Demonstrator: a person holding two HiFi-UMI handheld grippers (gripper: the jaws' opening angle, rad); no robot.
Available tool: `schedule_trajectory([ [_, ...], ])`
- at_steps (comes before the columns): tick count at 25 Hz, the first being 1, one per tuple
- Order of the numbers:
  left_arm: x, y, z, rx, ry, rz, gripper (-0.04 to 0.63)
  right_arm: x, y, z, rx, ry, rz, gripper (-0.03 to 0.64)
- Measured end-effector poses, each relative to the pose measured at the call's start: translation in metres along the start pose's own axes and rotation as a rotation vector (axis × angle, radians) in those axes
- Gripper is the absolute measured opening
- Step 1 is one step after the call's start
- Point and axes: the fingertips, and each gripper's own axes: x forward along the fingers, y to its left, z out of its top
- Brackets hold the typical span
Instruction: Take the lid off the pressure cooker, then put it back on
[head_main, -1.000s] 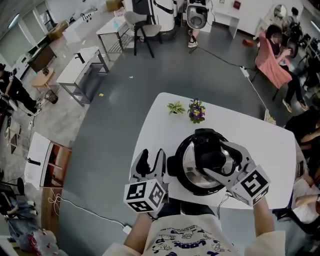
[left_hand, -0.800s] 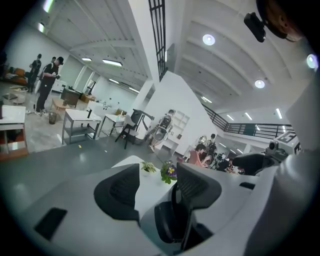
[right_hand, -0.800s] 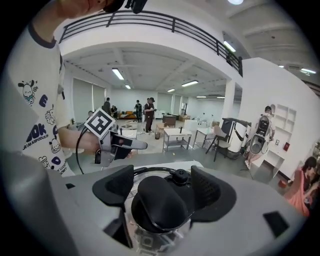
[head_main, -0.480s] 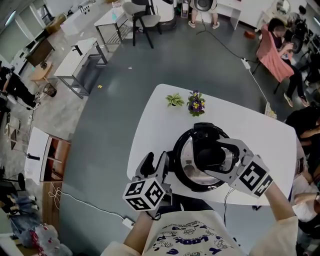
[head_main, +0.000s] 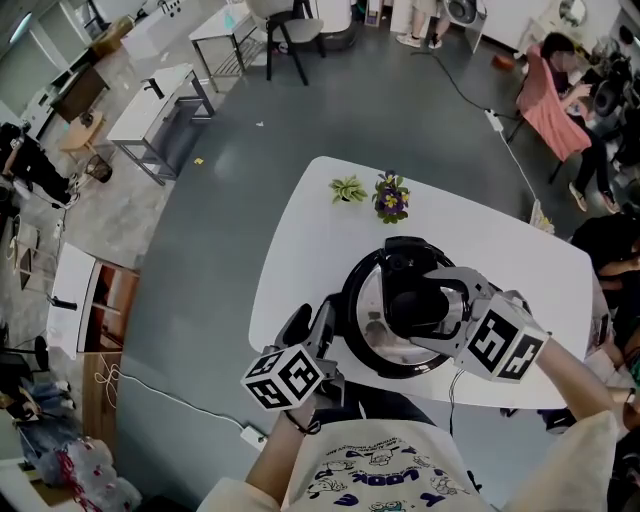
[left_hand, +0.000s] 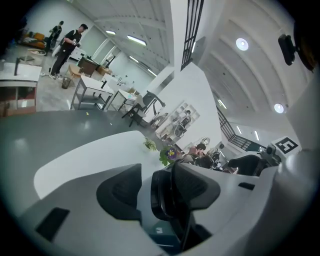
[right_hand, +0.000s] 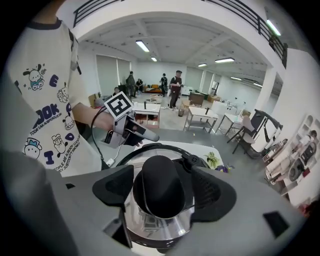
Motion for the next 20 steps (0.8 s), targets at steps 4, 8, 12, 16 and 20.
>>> schedule_trajectory([
  [4, 0.004, 0.004, -0.007, -0.049, 0.016, -0.004, 0.204, 0.005, 0.002, -0.001, -0.036, 0.038, 0.038, 0.373],
  [8, 0.008, 0.005, -0.012, -0.063, 0.035, -0.013, 0.194, 0.009, 0.003, -0.006, -0.057, 0.079, 0.066, 0.371],
  [12, 0.011, 0.004, -0.016, -0.086, 0.049, -0.03, 0.168, 0.014, 0.003, -0.011, -0.076, 0.121, 0.092, 0.367],
  [16, 0.013, 0.004, -0.018, -0.102, 0.05, -0.045, 0.131, 0.02, 0.006, -0.017, -0.09, 0.159, 0.122, 0.356],
  [20, 0.012, 0.004, -0.019, -0.106, 0.052, -0.053, 0.124, 0.026, 0.006, -0.022, -0.104, 0.196, 0.132, 0.351],
])
